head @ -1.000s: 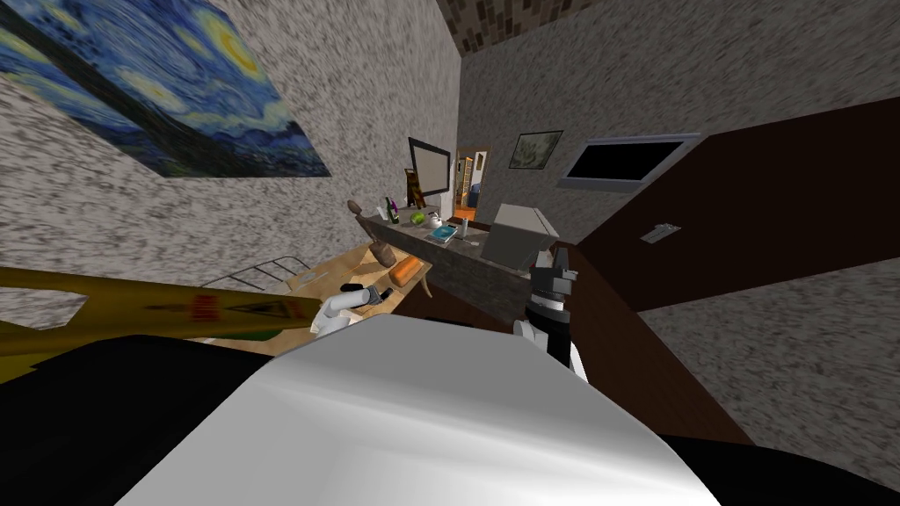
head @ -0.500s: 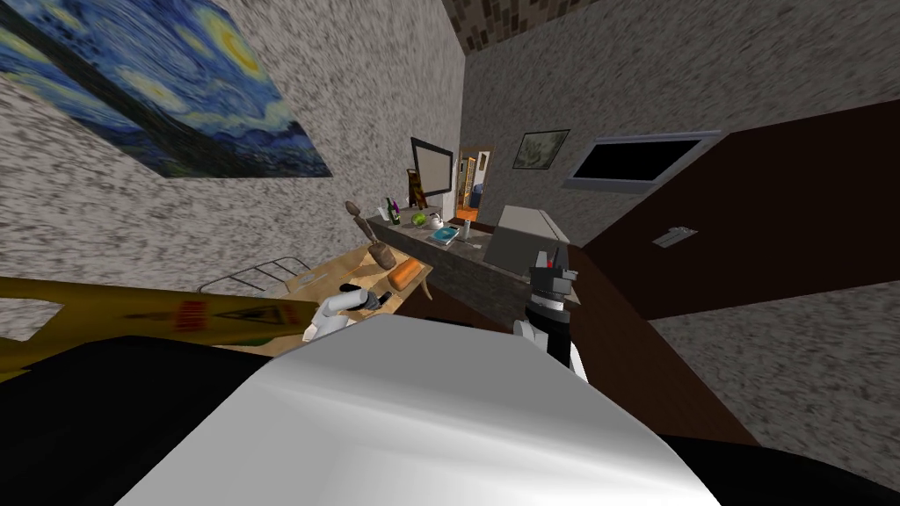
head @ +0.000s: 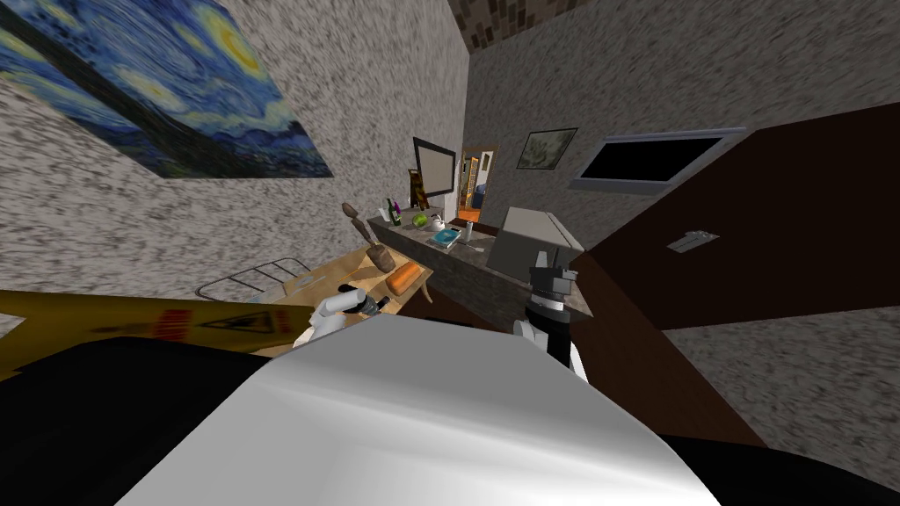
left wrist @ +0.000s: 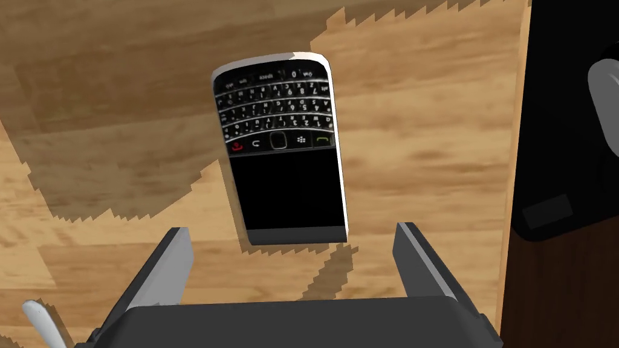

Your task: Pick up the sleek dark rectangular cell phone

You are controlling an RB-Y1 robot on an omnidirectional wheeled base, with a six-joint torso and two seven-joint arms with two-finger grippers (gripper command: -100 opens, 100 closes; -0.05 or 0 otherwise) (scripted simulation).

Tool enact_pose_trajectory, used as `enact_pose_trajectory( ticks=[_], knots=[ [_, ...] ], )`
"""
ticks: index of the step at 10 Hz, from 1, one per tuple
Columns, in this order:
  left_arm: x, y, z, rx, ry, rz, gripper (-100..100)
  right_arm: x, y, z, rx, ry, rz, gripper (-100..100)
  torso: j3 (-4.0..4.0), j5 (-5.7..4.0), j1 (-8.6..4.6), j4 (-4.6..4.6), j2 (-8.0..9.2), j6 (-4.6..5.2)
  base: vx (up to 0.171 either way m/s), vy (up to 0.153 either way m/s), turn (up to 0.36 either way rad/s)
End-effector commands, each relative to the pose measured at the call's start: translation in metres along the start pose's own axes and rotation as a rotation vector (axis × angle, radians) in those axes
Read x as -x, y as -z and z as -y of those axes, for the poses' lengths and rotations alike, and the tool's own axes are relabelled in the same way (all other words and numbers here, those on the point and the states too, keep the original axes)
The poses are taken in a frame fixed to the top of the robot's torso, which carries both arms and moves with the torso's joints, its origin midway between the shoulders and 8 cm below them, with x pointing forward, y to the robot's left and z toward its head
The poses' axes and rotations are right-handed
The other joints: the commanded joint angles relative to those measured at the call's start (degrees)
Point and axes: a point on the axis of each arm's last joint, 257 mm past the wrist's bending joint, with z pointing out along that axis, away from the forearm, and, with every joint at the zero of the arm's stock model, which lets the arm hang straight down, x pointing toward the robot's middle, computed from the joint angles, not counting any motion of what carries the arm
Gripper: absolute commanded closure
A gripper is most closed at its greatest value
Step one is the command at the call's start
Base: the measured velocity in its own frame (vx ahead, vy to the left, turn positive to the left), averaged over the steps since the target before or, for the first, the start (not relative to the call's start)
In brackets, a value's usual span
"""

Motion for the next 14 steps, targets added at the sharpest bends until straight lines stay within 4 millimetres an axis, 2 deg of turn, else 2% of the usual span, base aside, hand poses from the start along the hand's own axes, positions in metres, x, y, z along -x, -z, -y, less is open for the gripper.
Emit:
enact_pose_trajectory(
  ticks=[1, 4, 8, 9, 10, 11, 12, 14],
  knots=[
    [0.003, 0.000, -0.005, 0.028, 0.015, 0.012, -100, 0.000, 0.000, 0.000, 0.000, 0.000, 0.000, 0, 0.00, 0.00, 0.00, 0.00, 0.00, 0.00, 0.058, 0.000, 0.022],
    [0.020, 0.001, -0.019, 0.121, 0.078, 0.055, -100, 0.000, 0.000, 0.000, 0.000, 0.000, 0.000, 0, 0.04, -0.01, -0.03, 0.02, 0.07, 0.00, 0.086, -0.007, 0.055],
    [0.030, 0.004, -0.021, 0.160, 0.107, 0.079, -100, 0.000, 0.000, 0.000, 0.000, 0.000, 0.000, 0, 0.06, 0.00, -0.01, 0.02, 0.11, 0.00, 0.070, 0.000, 0.027],
    [0.031, 0.005, -0.022, 0.163, 0.109, 0.080, 0, 0.000, 0.000, 0.000, 0.000, 0.000, 0.000, 0, 0.13, 0.00, -0.01, 0.05, 0.24, 0.01, 0.005, 0.000, -0.001],
    [0.040, 0.000, -0.020, 0.168, 0.116, 0.079, -100, 0.000, 0.000, 0.000, 0.000, 0.000, 0.000, 0, 0.18, 0.00, -0.01, 0.07, 0.32, 0.01, -0.003, -0.025, -0.102],
    [0.047, -0.002, -0.014, 0.162, 0.118, 0.072, -100, 0.000, 0.000, 0.000, 0.000, 0.000, 0.000, 0, 0.21, -0.01, -0.08, 0.08, 0.38, 0.03, -0.010, -0.060, -0.139],
    [0.050, -0.004, -0.017, 0.173, 0.124, 0.079, -100, 0.000, 0.000, 0.000, 0.000, 0.000, 0.000, 0, 0.23, -0.04, -0.20, 0.09, 0.41, 0.02, -0.003, -0.048, -0.049],
    [0.069, -0.009, -0.009, 0.170, 0.141, 0.074, -100, 0.000, 0.000, 0.000, 0.000, 0.000, 0.000, 0, 0.22, -0.03, -0.16, 0.08, 0.39, 0.02, 0.004, -0.049, -0.121]
  ],
)
